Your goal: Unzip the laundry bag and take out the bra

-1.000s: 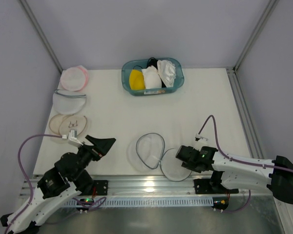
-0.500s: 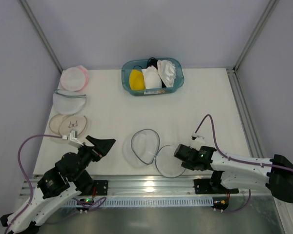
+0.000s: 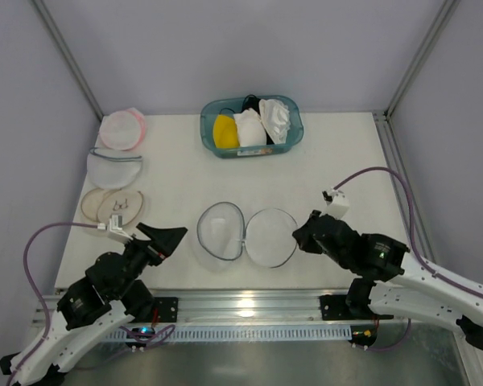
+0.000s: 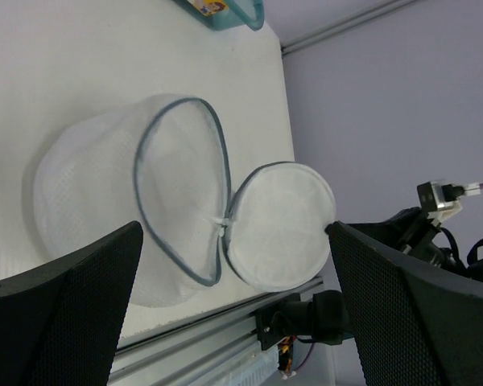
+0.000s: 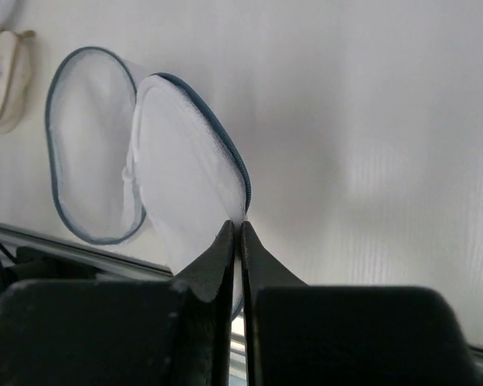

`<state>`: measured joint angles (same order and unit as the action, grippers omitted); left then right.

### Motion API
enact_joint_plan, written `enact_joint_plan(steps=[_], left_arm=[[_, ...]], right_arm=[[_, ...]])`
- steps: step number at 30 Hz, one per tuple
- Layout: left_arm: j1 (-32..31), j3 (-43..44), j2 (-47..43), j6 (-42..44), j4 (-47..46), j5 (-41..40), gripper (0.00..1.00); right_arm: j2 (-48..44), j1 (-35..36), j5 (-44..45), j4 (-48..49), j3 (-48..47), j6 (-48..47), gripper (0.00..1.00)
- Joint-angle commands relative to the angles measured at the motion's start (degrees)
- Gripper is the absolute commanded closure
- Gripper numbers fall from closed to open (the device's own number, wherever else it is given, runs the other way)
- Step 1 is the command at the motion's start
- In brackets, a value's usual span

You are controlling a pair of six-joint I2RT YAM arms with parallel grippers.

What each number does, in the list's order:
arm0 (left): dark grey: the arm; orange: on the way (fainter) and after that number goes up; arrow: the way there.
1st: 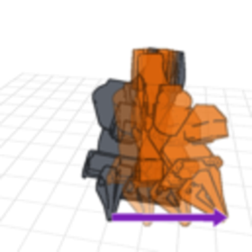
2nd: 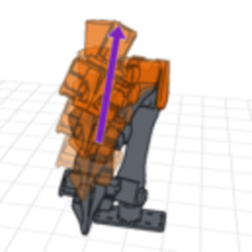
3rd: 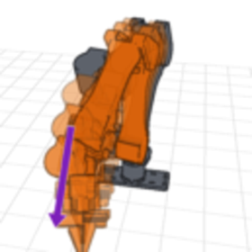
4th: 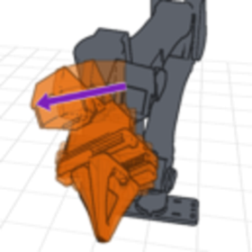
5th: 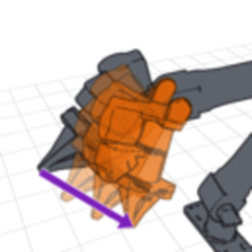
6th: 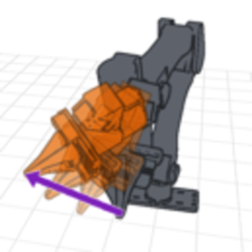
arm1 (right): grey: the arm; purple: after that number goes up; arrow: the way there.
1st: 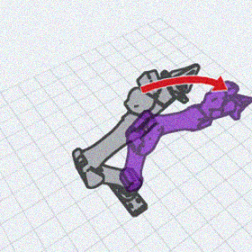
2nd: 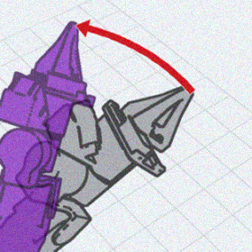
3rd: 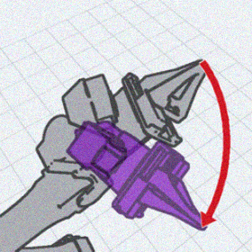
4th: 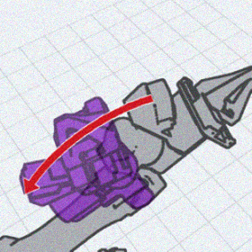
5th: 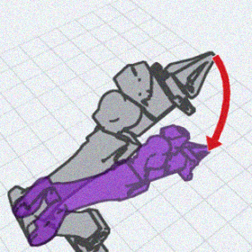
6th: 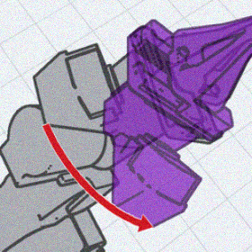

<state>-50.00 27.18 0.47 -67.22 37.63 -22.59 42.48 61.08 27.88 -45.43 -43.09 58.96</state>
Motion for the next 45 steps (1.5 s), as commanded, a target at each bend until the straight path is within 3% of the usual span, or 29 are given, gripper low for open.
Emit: enact_joint_plan(steps=[1,4,7,9,17,23,26,29,36,40,45], left_arm=[[0.0,2.4,-0.6,0.8,0.2,-1.6,0.01],[0.0,3.0,-0.6,0.9,0.1,-1.1,0.01],[0.0,3.3,-0.6,1.0,0.1,-0.7,0.01],[0.0,4.2,-0.6,1.1,0.8,-1.0,0.01],[0.0,4.1,-1.4,1.1,1.7,-1.4,0.00],[0.0,3.1,-1.3,0.6,0.9,-0.9,0.01],[0.0,3.3,-1.1,0.6,0.6,-0.8,0.01],[0.0,3.2,-1.0,0.6,0.7,-0.6,0.01],[0.0,3.5,-1.7,0.6,1.3,-1.1,0.01],[0.0,3.9,-1.8,0.8,1.7,-1.5,0.00],[0.0,5.4,-3.0,0.8,4.6,-3.0,0.01]], right_arm=[[1.8,0.4,-0.9,9.1,-4.9,-12.3,0.96],[7.2,0.4,-1.2,12.0,-9.4,-17.3,0.96],[11.5,-0.2,7.6,6.5,-15.3,-17.1,0.96],[13.1,-0.8,14.4,-0.2,-18.2,-16.0,0.96],[24.0,-2.5,27.1,-28.9,-31.1,-7.3,0.96],[27.8,-3.8,30.0,-35.3,-32.1,-9.8,0.96],[31.9,-3.9,34.1,-42.4,-33.2,-6.2,0.96],[35.6,-3.8,36.9,-42.8,-33.6,-5.1,0.96],[45.8,-3.7,43.7,-42.2,-45.0,-10.3,0.96],[55.4,-0.9,48.8,-38.9,-48.4,-16.8,0.96],[65.1,3.0,57.6,-42.8,-51.2,-16.1,0.96]])
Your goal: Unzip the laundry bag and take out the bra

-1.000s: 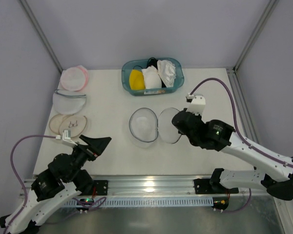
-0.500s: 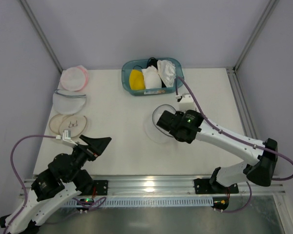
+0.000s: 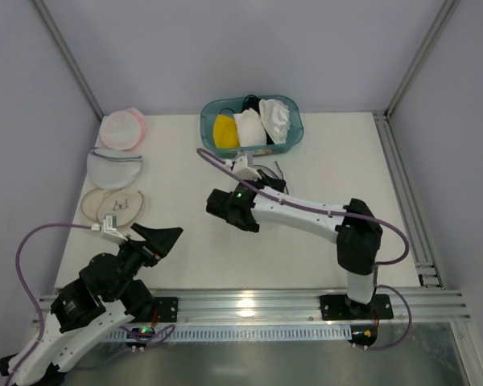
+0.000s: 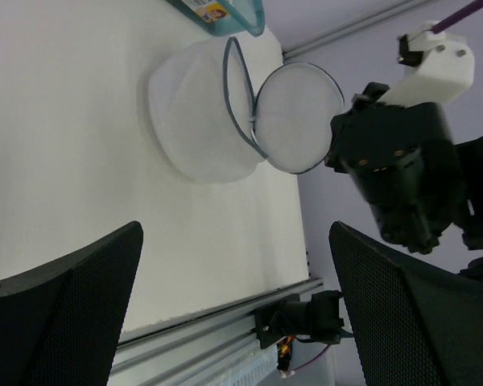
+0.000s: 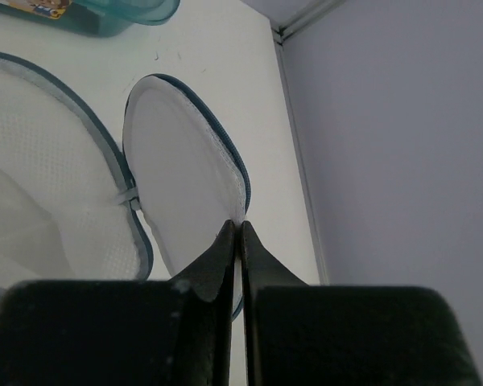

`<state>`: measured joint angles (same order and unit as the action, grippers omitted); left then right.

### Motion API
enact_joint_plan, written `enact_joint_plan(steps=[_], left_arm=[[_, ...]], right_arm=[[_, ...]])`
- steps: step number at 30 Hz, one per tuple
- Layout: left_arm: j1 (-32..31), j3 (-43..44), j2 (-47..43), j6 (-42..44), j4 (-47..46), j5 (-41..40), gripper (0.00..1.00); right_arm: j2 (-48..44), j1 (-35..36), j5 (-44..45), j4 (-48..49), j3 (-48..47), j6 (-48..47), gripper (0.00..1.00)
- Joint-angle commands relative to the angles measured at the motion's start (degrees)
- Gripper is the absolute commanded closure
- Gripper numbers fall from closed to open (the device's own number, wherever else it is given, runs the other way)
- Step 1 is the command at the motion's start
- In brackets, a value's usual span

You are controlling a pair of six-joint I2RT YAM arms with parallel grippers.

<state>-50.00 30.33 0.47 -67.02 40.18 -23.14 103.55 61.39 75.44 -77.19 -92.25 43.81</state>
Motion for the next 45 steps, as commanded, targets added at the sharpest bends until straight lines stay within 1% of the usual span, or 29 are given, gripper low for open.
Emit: enact_joint_plan(steps=[1,5,8,9,15,16,18,19,20,21,22,23,25,26,28,31,32,33,34,38,41,45], left_arm=[[0.0,2.5,-2.8,0.6,2.5,-2.5,0.01],[0.0,3.2,-2.8,0.8,3.9,-3.1,0.01],[0.0,3.4,-2.8,0.8,4.0,-3.7,0.01],[0.0,3.3,-2.9,0.8,3.9,-3.9,0.01],[0.0,4.7,-2.9,0.7,5.8,-6.4,0.01],[0.0,4.9,-2.9,0.7,6.1,-6.7,0.01],[0.0,5.1,-2.9,0.8,6.3,-7.0,0.01],[0.0,5.2,-2.8,0.8,6.2,-7.0,0.01],[0.0,5.4,-2.8,0.8,6.3,-7.1,0.01],[0.0,5.3,-2.9,0.8,6.4,-7.1,0.01],[0.0,5.3,-2.8,0.8,6.4,-7.1,0.01],[0.0,5.2,-2.8,0.7,6.4,-7.1,0.01],[0.0,5.0,-2.8,0.6,6.2,-6.9,0.01],[0.0,5.0,-2.8,0.5,6.1,-7.0,0.01],[0.0,5.0,-2.8,0.5,6.1,-7.1,0.01],[0.0,5.2,-2.8,0.6,6.1,-7.1,0.01],[0.0,5.1,-2.8,0.5,6.1,-7.0,0.01],[0.0,5.1,-2.8,0.5,6.0,-6.9,0.01],[0.0,4.9,-2.8,0.5,5.9,-6.7,0.01],[0.0,4.3,-2.6,0.6,5.3,-6.3,0.01],[0.0,4.0,-1.9,0.7,4.3,-6.0,0.01],[0.0,3.2,-0.6,0.9,2.4,-4.1,0.01]], right_arm=[[5.1,3.4,12.5,-11.0,-1.6,-1.1,0.96],[8.9,6.6,14.9,-11.0,-0.1,-0.7,0.96],[10.7,10.0,19.1,-11.0,2.7,1.2,0.96],[11.1,11.8,20.0,-11.0,4.0,3.0,0.96],[13.7,16.8,24.2,-11.0,9.9,8.6,0.96],[14.8,18.6,25.1,-11.0,10.9,10.3,0.96],[16.2,20.1,25.4,-10.9,12.4,11.0,0.95],[16.9,21.4,25.3,-10.9,13.0,12.2,0.64],[17.0,21.8,25.3,-10.9,14.3,13.0,0.38],[17.0,22.3,25.3,-11.0,14.5,13.6,0.28],[16.1,22.6,24.7,-11.0,14.9,14.4,0.24],[15.0,23.1,24.4,-11.0,15.3,15.0,0.17],[12.4,23.9,24.1,-11.0,15.3,16.6,0.01],[9.0,24.7,24.0,-11.0,15.3,17.3,0.01],[5.3,25.6,23.5,-11.0,14.6,17.5,0.01],[-2.2,26.7,20.3,-10.9,12.2,18.1,0.01],[-4.0,26.8,17.6,-10.9,11.1,18.7,0.01],[-8.0,26.9,16.4,-10.9,10.9,20.1,0.01],[-9.9,27.1,15.4,-10.8,10.9,20.7,0.00],[-19.7,27.8,10.3,-10.7,12.6,24.1,0.01],[-26.7,27.8,8.2,-9.3,15.1,23.6,0.01],[-37.1,27.8,2.4,-5.1,17.4,22.7,0.00]])
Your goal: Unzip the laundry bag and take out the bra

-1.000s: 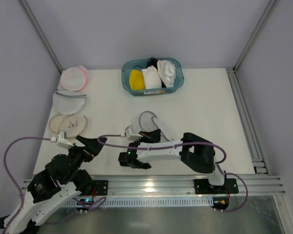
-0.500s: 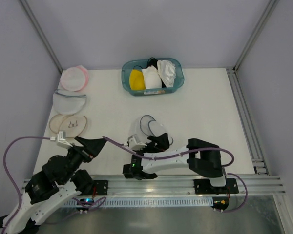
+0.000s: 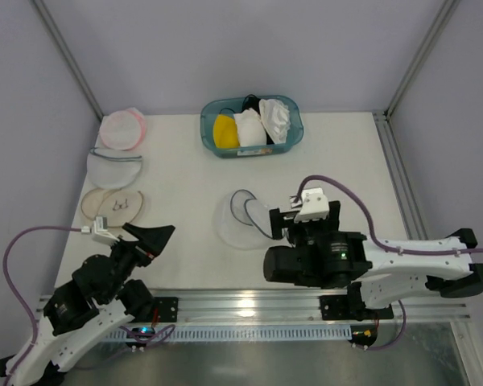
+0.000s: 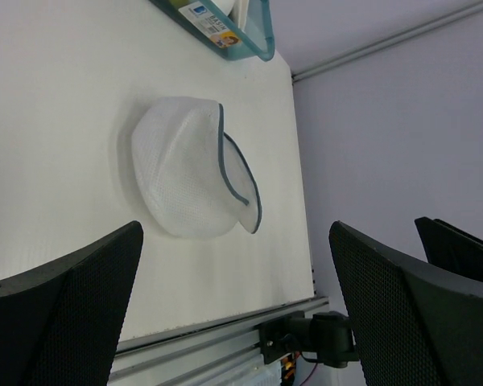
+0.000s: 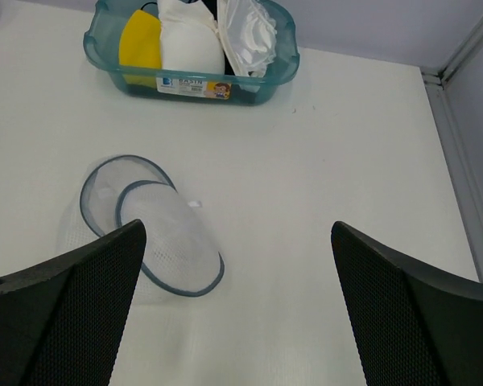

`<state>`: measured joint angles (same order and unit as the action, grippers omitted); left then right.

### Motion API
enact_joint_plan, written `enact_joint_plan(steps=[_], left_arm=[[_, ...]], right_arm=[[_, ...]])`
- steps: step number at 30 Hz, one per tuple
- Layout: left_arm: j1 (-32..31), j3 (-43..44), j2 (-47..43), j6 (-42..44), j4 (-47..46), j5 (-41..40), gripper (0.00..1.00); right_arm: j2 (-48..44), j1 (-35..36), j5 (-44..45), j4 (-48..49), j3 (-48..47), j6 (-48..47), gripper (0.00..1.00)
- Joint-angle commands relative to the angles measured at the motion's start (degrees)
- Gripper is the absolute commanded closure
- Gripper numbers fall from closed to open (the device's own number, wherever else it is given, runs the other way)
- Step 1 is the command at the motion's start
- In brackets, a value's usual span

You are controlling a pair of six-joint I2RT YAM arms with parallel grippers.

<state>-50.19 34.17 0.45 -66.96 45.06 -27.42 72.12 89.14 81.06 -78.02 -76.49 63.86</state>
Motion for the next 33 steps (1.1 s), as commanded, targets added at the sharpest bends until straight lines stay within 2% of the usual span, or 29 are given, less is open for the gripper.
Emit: enact_joint_plan(steps=[1,3,4,5,8,11,15,21,33], left_arm=[[0.2,-0.6,-0.3,1.1,-3.0,0.5,0.00],[0.2,-1.2,2.6,1.4,-4.4,1.7,0.01],[0.2,-1.4,3.2,1.7,-5.1,2.3,0.00],[0.2,-1.7,4.8,2.2,-5.9,2.7,0.00],[0.2,-2.2,8.5,3.4,-8.8,4.7,0.00],[0.2,-2.4,11.4,4.8,-12.0,6.5,0.01],[0.2,-2.1,16.1,6.7,-16.5,9.0,0.01],[0.2,-3.1,19.1,7.0,-20.4,11.6,0.01],[0.2,-4.3,18.2,6.6,-20.2,12.3,0.01]], right_arm=[[-8.5,0.1,-4.7,-1.7,2.7,0.6,0.01],[-20.1,0.1,-8.3,13.1,8.0,-11.2,0.01],[-24.7,0.0,-13.1,19.1,10.8,-16.7,0.01],[-33.6,0.0,-15.4,29.7,16.4,-25.3,0.01],[-44.3,0.0,-18.9,34.3,21.8,-28.9,0.01],[-44.8,0.0,-18.7,27.4,20.9,-25.5,0.01],[-40.1,-0.1,-21.4,23.5,19.2,-22.3,0.01],[-38.6,0.0,-26.1,28.0,20.6,-24.5,0.00],[-36.3,0.0,-27.1,32.8,21.6,-26.4,0.01]])
